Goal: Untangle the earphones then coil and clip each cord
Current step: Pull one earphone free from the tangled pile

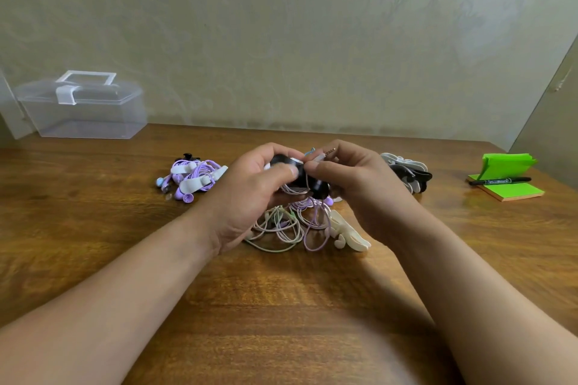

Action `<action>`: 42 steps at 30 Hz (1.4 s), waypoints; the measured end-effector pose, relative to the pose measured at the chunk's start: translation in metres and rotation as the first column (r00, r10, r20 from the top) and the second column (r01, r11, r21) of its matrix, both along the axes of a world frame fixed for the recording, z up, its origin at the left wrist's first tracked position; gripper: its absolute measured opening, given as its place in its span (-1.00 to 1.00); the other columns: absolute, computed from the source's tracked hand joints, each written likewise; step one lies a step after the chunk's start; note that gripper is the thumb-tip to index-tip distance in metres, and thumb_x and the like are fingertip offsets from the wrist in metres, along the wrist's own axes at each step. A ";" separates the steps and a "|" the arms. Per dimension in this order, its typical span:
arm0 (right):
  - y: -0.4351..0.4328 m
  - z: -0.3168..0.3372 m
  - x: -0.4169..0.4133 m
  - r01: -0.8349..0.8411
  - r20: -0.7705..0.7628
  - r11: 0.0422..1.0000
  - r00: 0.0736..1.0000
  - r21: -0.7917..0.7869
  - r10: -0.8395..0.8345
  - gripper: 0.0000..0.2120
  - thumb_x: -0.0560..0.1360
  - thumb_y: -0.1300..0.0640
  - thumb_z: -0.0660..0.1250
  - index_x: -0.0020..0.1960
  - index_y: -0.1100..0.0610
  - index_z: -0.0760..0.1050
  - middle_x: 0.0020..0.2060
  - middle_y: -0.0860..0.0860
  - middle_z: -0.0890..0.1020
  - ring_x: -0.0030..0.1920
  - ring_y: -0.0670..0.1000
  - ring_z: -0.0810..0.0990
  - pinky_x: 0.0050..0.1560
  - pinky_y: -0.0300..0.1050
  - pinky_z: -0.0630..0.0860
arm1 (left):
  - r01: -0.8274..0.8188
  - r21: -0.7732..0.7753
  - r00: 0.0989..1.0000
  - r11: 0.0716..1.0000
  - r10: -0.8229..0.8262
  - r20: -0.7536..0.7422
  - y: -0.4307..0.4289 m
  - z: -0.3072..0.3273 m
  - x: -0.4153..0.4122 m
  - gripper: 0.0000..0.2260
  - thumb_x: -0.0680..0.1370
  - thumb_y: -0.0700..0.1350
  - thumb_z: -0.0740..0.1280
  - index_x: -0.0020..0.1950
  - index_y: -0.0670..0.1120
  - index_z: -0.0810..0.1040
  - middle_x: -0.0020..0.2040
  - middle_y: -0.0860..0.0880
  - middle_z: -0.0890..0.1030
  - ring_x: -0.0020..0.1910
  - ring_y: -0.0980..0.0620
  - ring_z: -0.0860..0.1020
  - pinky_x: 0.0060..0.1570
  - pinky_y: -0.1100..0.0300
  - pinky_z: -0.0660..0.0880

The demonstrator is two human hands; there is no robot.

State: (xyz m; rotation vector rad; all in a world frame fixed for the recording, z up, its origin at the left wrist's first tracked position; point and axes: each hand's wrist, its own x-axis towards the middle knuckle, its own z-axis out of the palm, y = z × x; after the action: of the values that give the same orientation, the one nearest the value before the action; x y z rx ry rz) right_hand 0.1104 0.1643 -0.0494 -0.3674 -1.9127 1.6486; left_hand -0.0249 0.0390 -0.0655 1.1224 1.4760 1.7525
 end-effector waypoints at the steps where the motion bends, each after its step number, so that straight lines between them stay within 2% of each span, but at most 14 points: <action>1: -0.001 -0.001 -0.001 -0.012 -0.001 1.000 1.000 -0.023 0.012 -0.97 0.55 0.33 0.43 -0.05 0.24 0.61 -0.29 0.09 0.65 -0.34 -0.06 0.60 -0.35 -0.29 0.48 | -0.003 -0.005 0.999 1.000 0.003 -0.036 -0.001 0.000 0.000 -0.78 0.51 -0.23 0.40 0.16 -0.11 0.61 0.14 -0.22 0.68 0.12 -0.19 0.69 0.22 -0.11 0.61; 5: 0.000 -0.002 -0.004 -0.041 0.012 0.996 0.999 -0.082 0.042 -0.91 0.55 0.29 0.44 -0.11 0.17 0.59 -0.26 0.06 0.65 -0.29 0.00 0.62 -0.26 -0.17 0.51 | -0.047 -0.015 0.988 0.999 0.044 -0.149 0.002 -0.005 -0.002 -0.72 0.55 -0.38 0.43 0.18 -0.10 0.59 0.11 -0.16 0.67 0.15 -0.22 0.66 0.22 -0.11 0.61; 9: 0.004 -0.003 -0.005 -0.037 0.052 0.996 0.998 -0.077 0.041 -0.90 0.53 0.25 0.47 -0.13 0.13 0.59 -0.20 0.10 0.67 -0.21 0.07 0.63 -0.15 -0.02 0.51 | -0.015 -0.015 0.994 1.000 0.014 -0.107 0.001 -0.006 -0.004 -0.71 0.51 -0.30 0.49 0.19 -0.09 0.59 0.14 -0.20 0.66 0.14 -0.22 0.67 0.21 -0.08 0.62; 11: 0.005 -0.004 -0.004 -0.029 0.065 0.998 0.997 -0.061 0.033 -0.90 0.53 0.24 0.48 -0.12 0.12 0.60 -0.21 0.09 0.67 -0.22 0.06 0.62 -0.16 -0.03 0.49 | -0.005 -0.015 0.997 1.000 0.003 -0.082 0.001 -0.006 -0.003 -0.70 0.49 -0.27 0.51 0.19 -0.09 0.59 0.14 -0.22 0.66 0.13 -0.23 0.68 0.21 -0.11 0.62; 13: 0.005 -0.004 -0.003 -0.043 0.071 0.998 0.996 -0.052 0.047 -0.91 0.53 0.24 0.49 -0.12 0.12 0.61 -0.22 0.09 0.66 -0.24 0.04 0.61 -0.16 -0.02 0.47 | -0.006 -0.008 0.997 1.000 0.005 -0.077 0.002 -0.006 -0.003 -0.74 0.53 -0.32 0.48 0.18 -0.11 0.59 0.14 -0.23 0.66 0.13 -0.24 0.68 0.21 -0.13 0.62; 16: 0.004 -0.003 -0.002 -0.056 0.068 0.996 0.996 -0.073 0.061 -0.88 0.55 0.23 0.45 -0.15 0.10 0.61 -0.31 0.05 0.61 -0.35 -0.05 0.57 -0.18 -0.07 0.46 | -0.001 0.005 0.999 1.000 0.001 -0.049 0.002 -0.006 -0.003 -0.76 0.56 -0.39 0.41 0.19 -0.19 0.57 0.10 -0.23 0.66 0.13 -0.22 0.68 0.12 0.00 0.65; 19: 0.004 -0.002 -0.002 -0.059 0.074 0.994 0.995 -0.096 0.066 -0.86 0.60 0.23 0.38 -0.14 0.12 0.60 -0.42 -0.02 0.53 -0.43 -0.10 0.52 -0.26 -0.15 0.48 | 0.009 0.011 1.000 1.000 -0.009 -0.021 0.000 -0.005 -0.002 -0.78 0.58 -0.43 0.36 0.20 -0.24 0.55 0.07 -0.20 0.65 0.12 -0.21 0.68 0.07 0.05 0.66; 23: 0.000 -0.003 -0.002 -0.029 0.066 0.999 0.997 -0.036 0.032 -0.86 0.61 0.27 0.37 -0.14 0.18 0.55 -0.46 -0.08 0.58 -0.45 -0.12 0.55 -0.39 -0.27 0.46 | -0.018 0.009 0.998 1.000 0.018 -0.057 0.000 -0.004 0.000 -0.77 0.56 -0.44 0.34 0.17 -0.22 0.56 0.10 -0.23 0.63 0.11 -0.24 0.68 0.02 0.07 0.66; 29: -0.007 -0.005 -0.005 0.069 0.024 0.995 0.997 0.067 -0.070 -0.89 0.58 0.31 0.42 -0.12 0.23 0.55 -0.35 0.06 0.65 -0.40 -0.07 0.63 -0.41 -0.30 0.49 | -0.070 0.017 0.991 0.997 0.072 -0.116 0.002 -0.004 -0.002 -0.73 0.52 -0.47 0.34 0.14 -0.19 0.56 0.03 -0.19 0.61 -0.11 0.03 0.68 -0.08 0.20 0.62; 31: -0.007 -0.007 -0.006 0.102 0.037 0.990 0.994 0.100 -0.106 -0.86 0.56 0.33 0.41 -0.15 0.21 0.51 -0.41 -0.03 0.62 -0.44 -0.12 0.60 -0.43 -0.32 0.46 | -0.072 0.011 0.988 0.997 0.072 -0.133 0.003 -0.006 -0.001 -0.72 0.48 -0.44 0.37 0.13 -0.17 0.57 0.01 -0.16 0.63 -0.11 0.03 0.69 -0.07 0.16 0.64; 34: -0.007 -0.008 -0.006 0.128 0.057 0.984 0.989 0.121 -0.136 -0.86 0.54 0.35 0.39 -0.15 0.22 0.48 -0.47 -0.10 0.58 -0.49 -0.15 0.55 -0.47 -0.31 0.43 | -0.072 0.002 0.987 0.997 0.072 -0.145 0.004 -0.010 -0.001 -0.69 0.46 -0.45 0.33 0.12 -0.15 0.58 0.00 -0.14 0.65 -0.06 -0.03 0.69 0.04 -0.01 0.68; 37: -0.007 -0.009 -0.005 0.121 0.082 0.988 0.988 0.091 -0.129 -0.91 0.57 0.26 0.42 -0.06 0.24 0.53 -0.32 0.08 0.66 -0.41 -0.05 0.65 -0.44 -0.27 0.48 | -0.049 -0.008 0.996 0.999 0.048 -0.082 0.004 -0.009 0.001 -0.68 0.52 -0.52 0.26 0.15 -0.20 0.56 0.07 -0.22 0.63 -0.01 -0.09 0.70 0.03 0.02 0.67; 39: -0.005 -0.013 -0.007 0.136 0.113 0.990 0.984 0.044 -0.140 -0.84 0.60 0.11 0.45 0.07 0.19 0.56 -0.14 0.17 0.70 -0.30 0.02 0.71 -0.36 -0.18 0.54 | -0.012 0.001 0.999 1.000 0.012 0.047 0.004 -0.007 0.001 -0.74 0.56 -0.49 0.25 0.17 -0.24 0.54 0.11 -0.29 0.61 0.04 -0.13 0.69 0.01 0.06 0.66; 42: -0.005 -0.017 -0.008 0.203 0.125 0.975 0.969 0.086 -0.213 -0.74 0.61 -0.10 0.41 0.21 0.01 0.54 -0.05 0.04 0.68 -0.26 -0.15 0.67 -0.22 -0.16 0.58 | -0.005 0.030 0.977 1.000 -0.002 0.213 0.006 -0.003 -0.003 -0.83 0.64 -0.31 0.30 0.23 -0.28 0.51 0.26 -0.41 0.55 0.10 -0.15 0.67 0.00 0.06 0.65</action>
State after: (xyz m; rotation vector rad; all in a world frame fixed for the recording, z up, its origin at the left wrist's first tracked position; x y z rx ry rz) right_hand 0.1020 0.1592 -0.0661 -0.6411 -1.9506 1.4458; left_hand -0.0276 0.0448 -0.0689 0.9157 1.3254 1.8388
